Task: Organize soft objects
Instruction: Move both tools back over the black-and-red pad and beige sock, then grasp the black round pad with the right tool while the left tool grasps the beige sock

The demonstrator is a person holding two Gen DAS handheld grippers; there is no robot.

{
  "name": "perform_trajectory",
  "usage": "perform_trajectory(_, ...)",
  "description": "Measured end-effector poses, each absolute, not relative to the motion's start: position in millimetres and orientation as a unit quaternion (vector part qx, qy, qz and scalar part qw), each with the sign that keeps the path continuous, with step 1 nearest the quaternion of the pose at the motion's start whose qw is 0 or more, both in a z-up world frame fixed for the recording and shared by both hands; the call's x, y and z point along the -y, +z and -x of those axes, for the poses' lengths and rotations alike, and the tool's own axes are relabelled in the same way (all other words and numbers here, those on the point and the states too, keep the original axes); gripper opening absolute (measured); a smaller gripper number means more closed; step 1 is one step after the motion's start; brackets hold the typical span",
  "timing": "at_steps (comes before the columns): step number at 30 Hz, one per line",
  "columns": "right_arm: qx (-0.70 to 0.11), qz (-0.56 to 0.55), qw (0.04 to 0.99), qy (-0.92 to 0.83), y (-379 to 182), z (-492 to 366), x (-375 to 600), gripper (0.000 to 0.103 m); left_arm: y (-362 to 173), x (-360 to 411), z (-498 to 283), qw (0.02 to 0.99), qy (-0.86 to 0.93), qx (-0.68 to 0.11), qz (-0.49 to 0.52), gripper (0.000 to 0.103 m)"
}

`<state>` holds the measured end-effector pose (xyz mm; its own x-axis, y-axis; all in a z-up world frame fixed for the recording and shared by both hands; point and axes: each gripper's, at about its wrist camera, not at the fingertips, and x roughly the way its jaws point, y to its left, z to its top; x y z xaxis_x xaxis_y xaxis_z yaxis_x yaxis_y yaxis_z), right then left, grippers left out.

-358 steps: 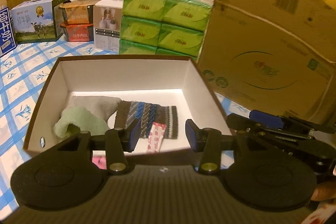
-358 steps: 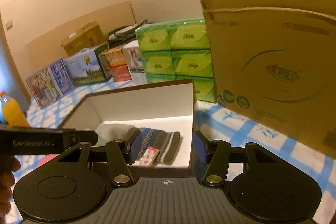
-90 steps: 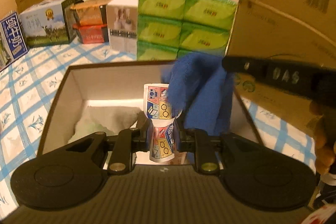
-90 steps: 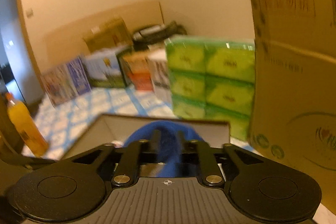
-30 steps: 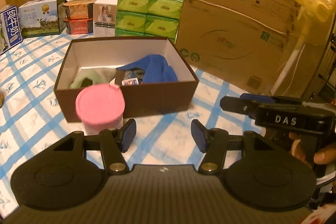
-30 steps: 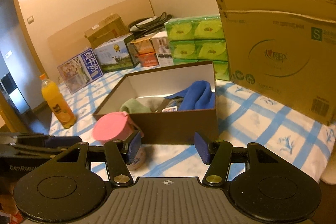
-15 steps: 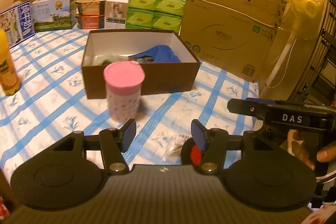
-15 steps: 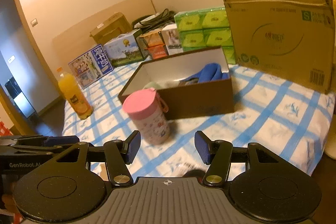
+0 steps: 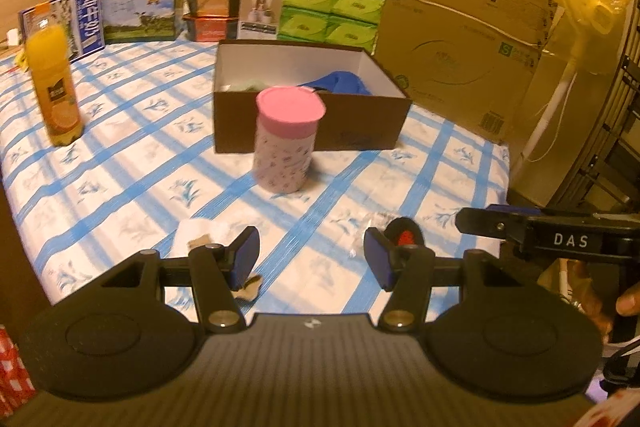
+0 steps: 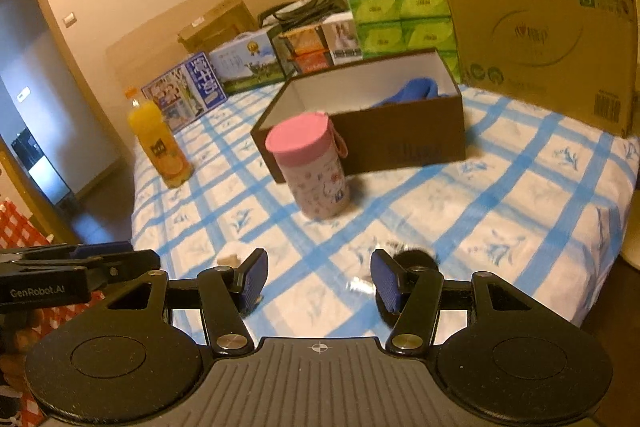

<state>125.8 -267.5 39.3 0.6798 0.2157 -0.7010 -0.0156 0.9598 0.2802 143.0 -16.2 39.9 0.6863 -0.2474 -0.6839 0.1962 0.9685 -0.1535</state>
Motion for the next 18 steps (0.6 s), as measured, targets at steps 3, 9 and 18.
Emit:
perform_trajectory(3, -0.402, -0.131, 0.904, 0.058, 32.7, -120.3, 265.2, 0.057, 33.9, 7.5, -136.4, 0.916, -0.112, -0.384, 0.037, 0.055)
perform_trajectory(9, -0.404, -0.152, 0.901, 0.052, 23.4, -111.6, 264.2, 0.068, 25.7, -6.6, -126.0, 0.914, -0.093, -0.392, 0.039, 0.055)
perform_trajectory(18, -0.414, -0.147, 0.898, 0.034, 10.5, -111.0, 259.6, 0.082, 8.5, -16.4, -120.5, 0.911, -0.064, -0.406, 0.024, 0.055)
